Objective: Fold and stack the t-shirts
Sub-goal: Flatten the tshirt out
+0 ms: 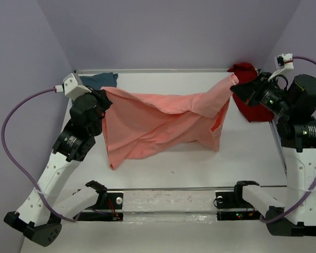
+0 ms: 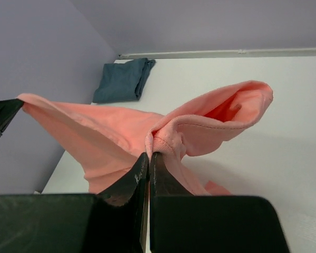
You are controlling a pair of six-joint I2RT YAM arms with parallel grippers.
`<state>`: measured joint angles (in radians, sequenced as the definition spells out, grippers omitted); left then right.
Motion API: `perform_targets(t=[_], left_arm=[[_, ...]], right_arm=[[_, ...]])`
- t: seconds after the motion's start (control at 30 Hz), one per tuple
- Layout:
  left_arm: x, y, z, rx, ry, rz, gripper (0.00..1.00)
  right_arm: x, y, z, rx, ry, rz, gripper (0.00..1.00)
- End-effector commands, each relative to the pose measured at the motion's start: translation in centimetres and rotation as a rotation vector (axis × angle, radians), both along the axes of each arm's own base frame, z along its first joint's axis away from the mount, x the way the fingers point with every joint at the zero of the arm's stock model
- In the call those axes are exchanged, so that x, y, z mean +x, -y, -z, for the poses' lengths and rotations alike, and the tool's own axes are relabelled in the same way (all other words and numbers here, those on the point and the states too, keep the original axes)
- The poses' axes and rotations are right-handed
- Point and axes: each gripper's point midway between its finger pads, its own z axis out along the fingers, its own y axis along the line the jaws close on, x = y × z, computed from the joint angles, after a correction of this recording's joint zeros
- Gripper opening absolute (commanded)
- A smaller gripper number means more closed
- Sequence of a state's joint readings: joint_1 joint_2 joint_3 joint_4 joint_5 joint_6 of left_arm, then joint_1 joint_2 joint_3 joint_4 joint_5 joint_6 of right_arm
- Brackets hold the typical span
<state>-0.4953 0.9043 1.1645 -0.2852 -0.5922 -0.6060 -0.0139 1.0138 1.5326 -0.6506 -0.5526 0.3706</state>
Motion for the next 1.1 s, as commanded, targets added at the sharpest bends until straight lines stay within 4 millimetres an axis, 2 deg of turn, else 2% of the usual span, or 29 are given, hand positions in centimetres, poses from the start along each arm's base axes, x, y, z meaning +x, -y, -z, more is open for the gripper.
perform_targets(t=[0.0,0.03,0.1,0.17,0.23,0.27,0.3,0.33,0.37,0.4,0.43,0.5,0.53,0.6,0.67,0.73,0.77,0.83,0.87,0.93,0.97,1.0,1.03,1.07], left_arm=[[-2.4,-1.9,-3.9,-0.032,0.093,-0.028,0.00],[-2.9,-2.1,-4.2,-0.038,0.105,-0.023,0.00],[-4.6,-2.9,-5.2,-0.059,0.150,-0.019,0.00],[-6.1,-3.5,-5.9,-0.075,0.189,-0.007,0.00],[-7.0,-3.5,-6.3,-0.079,0.206,0.024,0.00],[-7.4,-3.3,-6.4,-0.080,0.213,0.045,0.00],[-8.6,-3.6,-7.0,-0.093,0.248,0.065,0.00],[-9.2,-3.6,-7.2,-0.095,0.274,0.084,0.00],[-9.5,-3.1,-6.5,-0.090,0.280,0.122,0.00],[-11.3,-3.8,-7.5,-0.110,0.350,0.138,0.00],[-12.8,-4.2,-7.2,-0.121,0.388,0.154,0.00],[-14.1,-4.7,-7.2,-0.127,0.435,0.166,0.00],[-14.6,-5.0,-7.1,-0.127,0.457,0.166,0.00],[-16.4,-5.9,-7.8,-0.142,0.521,0.164,0.00],[-17.1,-6.6,-8.2,-0.147,0.563,0.147,0.00],[-16.9,-6.9,-8.1,-0.156,0.572,0.122,0.00],[-16.4,-6.8,-7.9,-0.155,0.563,0.113,0.00],[-14.7,-6.2,-6.8,-0.157,0.525,0.101,0.00],[-12.9,-5.2,-5.8,-0.145,0.473,0.104,0.00],[-10.6,-3.8,-4.2,-0.151,0.414,0.111,0.00],[-9.3,-3.2,-2.8,-0.146,0.369,0.109,0.00],[-7.2,-2.1,-1.2,-0.140,0.306,0.106,0.00],[-6.2,-1.5,-0.1,-0.125,0.273,0.106,0.00],[-4.3,-0.5,2.4,-0.106,0.202,0.103,0.00]], right_arm=[[-5.4,-1.3,-3.4,0.031,0.120,-0.088,0.00],[-7.6,-1.7,-4.2,0.029,0.166,-0.117,0.00],[-10.0,-2.1,-4.8,0.023,0.211,-0.144,0.00],[-13.8,-2.6,-5.7,0.012,0.286,-0.177,0.00],[-16.6,-2.8,-6.7,-0.003,0.349,-0.193,0.00],[-18.1,-3.1,-7.0,-0.010,0.378,-0.219,0.00],[-20.5,-3.2,-7.3,-0.020,0.435,-0.229,0.00],[-21.8,-3.3,-7.3,-0.028,0.464,-0.231,0.00],[-23.0,-3.2,-7.4,-0.049,0.503,-0.222,0.00],[-25.3,-3.0,-7.1,-0.061,0.559,-0.202,0.00],[-25.4,-2.3,-6.8,-0.062,0.572,-0.149,0.00],[-26.7,-1.9,-6.3,-0.062,0.607,-0.114,0.00],[-28.0,-1.6,-6.2,-0.064,0.651,-0.086,0.00],[-28.6,-1.4,-6.2,-0.061,0.697,-0.064,0.00],[-29.6,-0.8,-6.5,-0.057,0.758,-0.019,0.00],[-28.8,-0.3,-6.7,-0.038,0.786,0.015,0.00],[-27.5,0.2,-6.8,-0.012,0.764,0.050,0.00],[-23.1,0.5,-4.9,0.004,0.633,0.065,0.00],[-19.8,0.6,-3.8,0.021,0.530,0.069,0.00],[-15.6,0.7,-1.4,0.043,0.395,0.075,0.00],[-12.6,1.0,1.5,0.066,0.281,0.095,0.00],[-9.8,1.1,3.2,0.074,0.204,0.108,0.00],[-8.1,1.2,4.9,0.083,0.145,0.115,0.00],[-6.1,1.3,8.2,0.104,0.050,0.127,0.00]])
